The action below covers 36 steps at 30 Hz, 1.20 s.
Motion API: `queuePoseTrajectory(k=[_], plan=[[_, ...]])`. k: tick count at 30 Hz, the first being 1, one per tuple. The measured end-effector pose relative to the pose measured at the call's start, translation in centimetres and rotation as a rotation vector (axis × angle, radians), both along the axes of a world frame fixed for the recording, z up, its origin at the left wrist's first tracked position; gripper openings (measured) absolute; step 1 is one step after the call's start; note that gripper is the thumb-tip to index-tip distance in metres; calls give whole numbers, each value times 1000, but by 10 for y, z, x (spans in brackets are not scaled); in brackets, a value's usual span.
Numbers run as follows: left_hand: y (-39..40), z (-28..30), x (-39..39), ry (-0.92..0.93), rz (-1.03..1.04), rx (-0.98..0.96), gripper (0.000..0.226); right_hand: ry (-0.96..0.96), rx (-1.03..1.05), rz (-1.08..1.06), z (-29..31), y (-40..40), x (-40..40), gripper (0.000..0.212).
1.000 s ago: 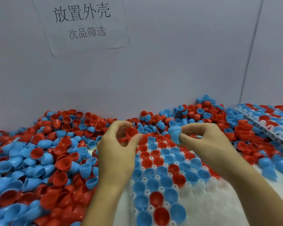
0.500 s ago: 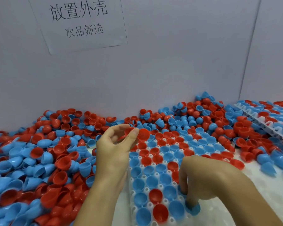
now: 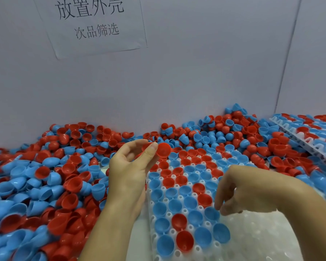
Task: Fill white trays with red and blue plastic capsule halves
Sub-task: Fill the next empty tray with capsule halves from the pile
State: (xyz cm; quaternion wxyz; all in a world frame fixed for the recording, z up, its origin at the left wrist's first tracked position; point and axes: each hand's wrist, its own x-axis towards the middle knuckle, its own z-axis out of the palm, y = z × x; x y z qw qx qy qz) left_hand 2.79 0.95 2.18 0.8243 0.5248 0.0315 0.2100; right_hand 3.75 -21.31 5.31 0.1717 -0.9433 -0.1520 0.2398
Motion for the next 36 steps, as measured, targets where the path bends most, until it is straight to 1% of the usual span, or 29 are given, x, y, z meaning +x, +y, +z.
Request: queuePoseTrajectory(k=[3,5,9,10,13,17,19,20,21,23,24,26,28,30,31,32,34,36], plan=[[-1,0,0,6,-8,11,38,54,-30,23,-7,9,2,7],[-2,-1,0,8,-11,23,38,59,-53,28,-12,13,3,12],[-2,-1,0,7,-15,21,37,55,-13,44,-10,8,5,9],[-1,-1,0,7,-15,22,37,49,15,57,-9,5,5,8],[1,0,-1,18,-14,10,39,32,146,74,-5,-7,5,17],[2,0,0,24,1,30,37,10,358,44,-2,-24,8,16],[2,-1,0,35,-2,88,28,7,429,38,-1,-27,8,12],[2,-1,1,46,-8,146,17,-5,468,37,-1,-27,8,12],[-1,0,0,68,-17,215,7,-33,519,34,-1,-27,9,13],[-7,0,0,145,-40,363,29,-121,670,1,0,-23,10,15],[-10,0,-1,188,-77,402,34,-171,763,-23,1,-20,9,18],[-17,3,-4,260,-195,399,34,-274,893,-39,1,-12,9,17],[-21,6,-8,295,-352,353,36,-344,899,1,-1,-3,9,11],[-21,7,-11,279,-490,374,43,-393,834,54,-4,4,8,20],[-21,7,-13,249,-534,392,42,-412,801,71,-4,7,8,21],[-20,7,-13,211,-536,409,37,-430,784,74,-4,10,8,20],[-20,6,-12,155,-428,444,28,-498,795,6,-6,15,10,18],[-18,4,-9,87,-266,524,40,-597,801,-125,-7,15,13,11]])
